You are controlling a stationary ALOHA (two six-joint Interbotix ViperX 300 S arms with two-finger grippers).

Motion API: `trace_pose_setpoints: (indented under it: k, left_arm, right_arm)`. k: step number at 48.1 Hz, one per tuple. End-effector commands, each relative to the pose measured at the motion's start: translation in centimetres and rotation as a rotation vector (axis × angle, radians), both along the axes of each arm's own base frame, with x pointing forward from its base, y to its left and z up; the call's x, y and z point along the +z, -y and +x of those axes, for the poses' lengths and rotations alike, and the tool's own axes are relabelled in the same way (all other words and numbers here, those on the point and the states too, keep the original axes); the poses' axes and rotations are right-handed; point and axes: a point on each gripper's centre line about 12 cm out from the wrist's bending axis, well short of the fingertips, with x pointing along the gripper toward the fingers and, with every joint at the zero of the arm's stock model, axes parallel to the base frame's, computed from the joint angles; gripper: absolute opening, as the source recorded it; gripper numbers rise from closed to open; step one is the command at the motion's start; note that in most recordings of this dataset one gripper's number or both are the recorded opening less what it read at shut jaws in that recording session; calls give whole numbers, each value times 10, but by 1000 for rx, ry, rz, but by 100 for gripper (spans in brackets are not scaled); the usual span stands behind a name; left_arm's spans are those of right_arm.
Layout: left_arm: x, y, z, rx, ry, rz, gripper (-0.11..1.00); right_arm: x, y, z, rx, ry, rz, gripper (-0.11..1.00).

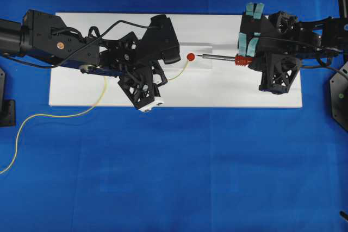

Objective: Touch the tip of the soldering iron to the tip of the solder at the mark.
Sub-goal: 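Move the solder tip to the right dot and iron tip toward it, then hold the iron tip against the solder tip at the right dot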

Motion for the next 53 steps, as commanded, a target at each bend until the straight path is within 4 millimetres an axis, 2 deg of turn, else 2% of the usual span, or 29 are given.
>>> trace_pose_setpoints:
  k: [1,14,53]
  left_arm:
    - [15,0,5,-2,44,5,3]
    - [15,-7,7,11,44,8,3]
    - [14,-6,6,2,36,15,3]
  right_arm:
    - [8,2,9,2,34,-10,6]
    - [2,4,16,0,16,-5,6]
    - [-4,4,20,4,0,-2,6]
